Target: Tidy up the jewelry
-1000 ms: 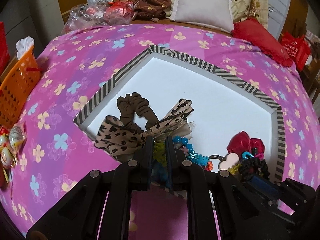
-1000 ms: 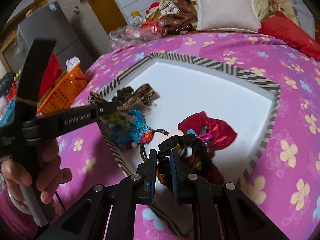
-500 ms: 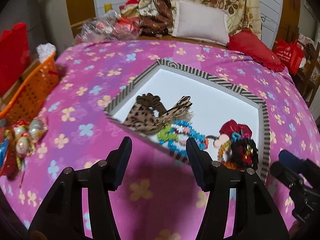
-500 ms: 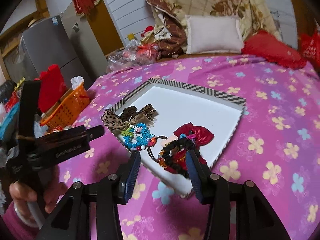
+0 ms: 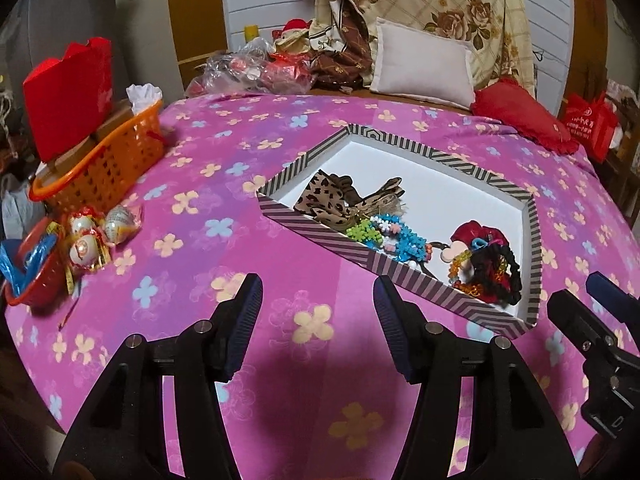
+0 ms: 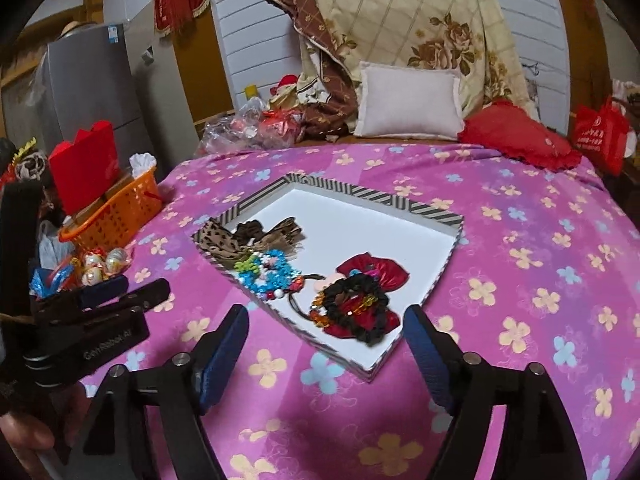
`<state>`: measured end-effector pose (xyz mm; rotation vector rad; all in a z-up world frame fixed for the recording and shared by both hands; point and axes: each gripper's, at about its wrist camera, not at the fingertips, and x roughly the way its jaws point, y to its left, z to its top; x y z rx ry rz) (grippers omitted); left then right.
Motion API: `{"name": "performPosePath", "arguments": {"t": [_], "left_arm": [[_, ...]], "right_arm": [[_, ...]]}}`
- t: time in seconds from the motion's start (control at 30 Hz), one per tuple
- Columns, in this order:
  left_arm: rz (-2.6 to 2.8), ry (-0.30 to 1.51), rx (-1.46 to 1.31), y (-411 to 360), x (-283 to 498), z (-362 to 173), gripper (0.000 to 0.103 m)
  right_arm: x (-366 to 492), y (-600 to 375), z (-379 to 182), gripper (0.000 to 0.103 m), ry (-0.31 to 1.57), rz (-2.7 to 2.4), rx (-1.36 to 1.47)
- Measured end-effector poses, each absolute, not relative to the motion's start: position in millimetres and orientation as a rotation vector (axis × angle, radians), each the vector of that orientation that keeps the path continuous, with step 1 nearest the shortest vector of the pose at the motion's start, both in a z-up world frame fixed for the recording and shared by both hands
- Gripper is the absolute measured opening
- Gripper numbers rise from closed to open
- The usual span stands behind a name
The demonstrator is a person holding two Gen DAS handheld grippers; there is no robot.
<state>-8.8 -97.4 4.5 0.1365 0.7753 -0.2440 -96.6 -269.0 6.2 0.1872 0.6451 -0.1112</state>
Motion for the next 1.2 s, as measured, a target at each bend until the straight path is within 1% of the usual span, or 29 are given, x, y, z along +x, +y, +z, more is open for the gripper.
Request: {"name": "performPosePath", "arguments": {"t": [0.13,0.4,1.2], "left_arm": [[-0.237,0.753,0.144,-100,-9,4,0.058],[-0.224,0.773,0.159,-101,-2,-7,0.058],[-0.209,0.756,0.180,-101,-6,-12,0.058]], "right_arm": [[-91,-274,1,0.083,0.668,-0.117,0.186],[-87,-280,-8,0.083,0.697,-0.126,0.208],[-87,-276,-12,0.083,0.708,-0.124,0.187]]}}
